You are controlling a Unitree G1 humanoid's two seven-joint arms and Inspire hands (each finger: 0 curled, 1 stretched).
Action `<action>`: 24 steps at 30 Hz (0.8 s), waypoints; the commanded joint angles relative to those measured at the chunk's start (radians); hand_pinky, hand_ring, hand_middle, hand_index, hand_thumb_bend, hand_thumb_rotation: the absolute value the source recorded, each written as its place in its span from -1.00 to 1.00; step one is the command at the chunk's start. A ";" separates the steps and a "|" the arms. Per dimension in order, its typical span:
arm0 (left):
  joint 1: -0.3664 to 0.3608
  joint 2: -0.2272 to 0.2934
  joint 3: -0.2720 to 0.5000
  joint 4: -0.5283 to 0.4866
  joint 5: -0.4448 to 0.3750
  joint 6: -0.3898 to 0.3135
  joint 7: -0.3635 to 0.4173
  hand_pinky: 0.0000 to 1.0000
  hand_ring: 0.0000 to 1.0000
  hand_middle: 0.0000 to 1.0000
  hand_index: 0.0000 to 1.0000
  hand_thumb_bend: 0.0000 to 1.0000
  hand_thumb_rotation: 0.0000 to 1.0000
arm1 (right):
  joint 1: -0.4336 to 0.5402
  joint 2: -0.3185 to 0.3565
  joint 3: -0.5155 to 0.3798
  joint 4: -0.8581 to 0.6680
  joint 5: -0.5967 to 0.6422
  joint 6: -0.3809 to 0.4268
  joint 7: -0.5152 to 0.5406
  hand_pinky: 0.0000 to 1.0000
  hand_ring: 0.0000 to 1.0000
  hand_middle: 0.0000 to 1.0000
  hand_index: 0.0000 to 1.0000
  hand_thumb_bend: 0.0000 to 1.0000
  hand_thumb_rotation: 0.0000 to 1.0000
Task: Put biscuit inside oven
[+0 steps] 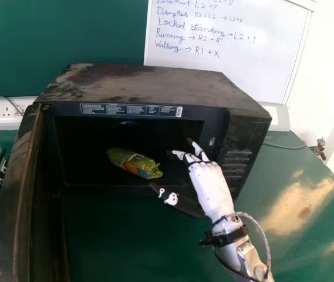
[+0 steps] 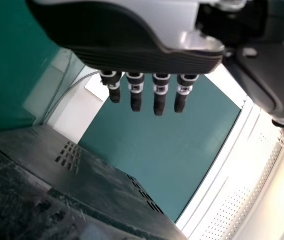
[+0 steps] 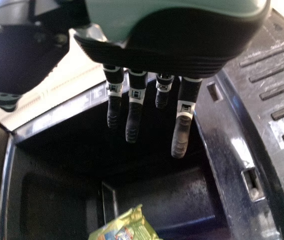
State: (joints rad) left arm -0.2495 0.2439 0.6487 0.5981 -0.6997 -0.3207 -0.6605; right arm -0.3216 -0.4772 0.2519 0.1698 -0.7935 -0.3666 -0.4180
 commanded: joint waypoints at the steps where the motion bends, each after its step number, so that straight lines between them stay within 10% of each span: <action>1: 0.036 -0.039 -0.002 0.041 -0.006 0.003 -0.006 -0.32 0.12 0.40 0.76 -0.79 -1.00 | 0.026 -0.006 -0.018 0.020 0.012 -0.019 -0.028 -0.16 0.12 0.35 0.58 0.83 0.79; 24: 0.028 -0.029 0.002 0.062 -0.002 -0.005 -0.020 -0.36 0.10 0.40 0.74 -0.79 -1.00 | 0.083 0.024 -0.132 0.235 0.178 -0.214 -0.146 -0.33 -0.15 0.12 0.47 0.66 0.64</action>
State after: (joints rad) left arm -0.2598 0.2475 0.6503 0.6203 -0.6960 -0.3317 -0.6785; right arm -0.2498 -0.4612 0.1489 0.3738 -0.6578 -0.5888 -0.5542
